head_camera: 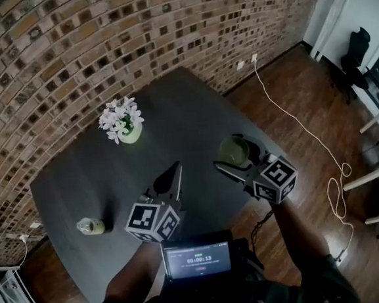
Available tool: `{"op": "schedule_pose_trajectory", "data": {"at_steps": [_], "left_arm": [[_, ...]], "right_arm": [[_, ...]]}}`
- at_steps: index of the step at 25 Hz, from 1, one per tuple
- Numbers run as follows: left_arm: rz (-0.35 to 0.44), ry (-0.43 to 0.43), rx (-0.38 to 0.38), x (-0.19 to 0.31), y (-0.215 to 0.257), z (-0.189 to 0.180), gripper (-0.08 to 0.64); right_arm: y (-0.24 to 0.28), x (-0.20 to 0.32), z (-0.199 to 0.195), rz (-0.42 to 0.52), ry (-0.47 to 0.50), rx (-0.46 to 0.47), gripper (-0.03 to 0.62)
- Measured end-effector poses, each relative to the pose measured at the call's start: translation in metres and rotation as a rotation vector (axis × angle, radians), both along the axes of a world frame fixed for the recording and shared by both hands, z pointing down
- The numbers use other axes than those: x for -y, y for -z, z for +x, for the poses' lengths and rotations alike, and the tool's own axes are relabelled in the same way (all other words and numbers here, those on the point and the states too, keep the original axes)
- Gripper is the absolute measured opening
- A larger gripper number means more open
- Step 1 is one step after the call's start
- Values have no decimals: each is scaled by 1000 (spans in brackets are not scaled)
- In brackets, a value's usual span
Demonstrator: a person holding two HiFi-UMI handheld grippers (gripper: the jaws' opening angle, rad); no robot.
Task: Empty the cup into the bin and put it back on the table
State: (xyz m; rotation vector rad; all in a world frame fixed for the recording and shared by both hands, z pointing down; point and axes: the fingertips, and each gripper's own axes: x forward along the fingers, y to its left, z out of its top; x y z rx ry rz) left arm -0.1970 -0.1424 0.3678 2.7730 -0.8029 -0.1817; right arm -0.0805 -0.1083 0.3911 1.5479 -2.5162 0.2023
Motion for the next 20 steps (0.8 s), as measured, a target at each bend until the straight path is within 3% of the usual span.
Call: {"op": "schedule_pose_trajectory", "data": {"at_steps": [4,9,20], "left_arm": [[-18,-52,12,-14,-3,32,0],[21,-80,37,-38,5,85,0],[48,88,60,-81,6,208,0]], "right_arm": [[3,-21,28,-9,-34,-22,397],[6,-53,82,-2,-51,6,397],[-3,-105,226,-2,49,-11,397]]}}
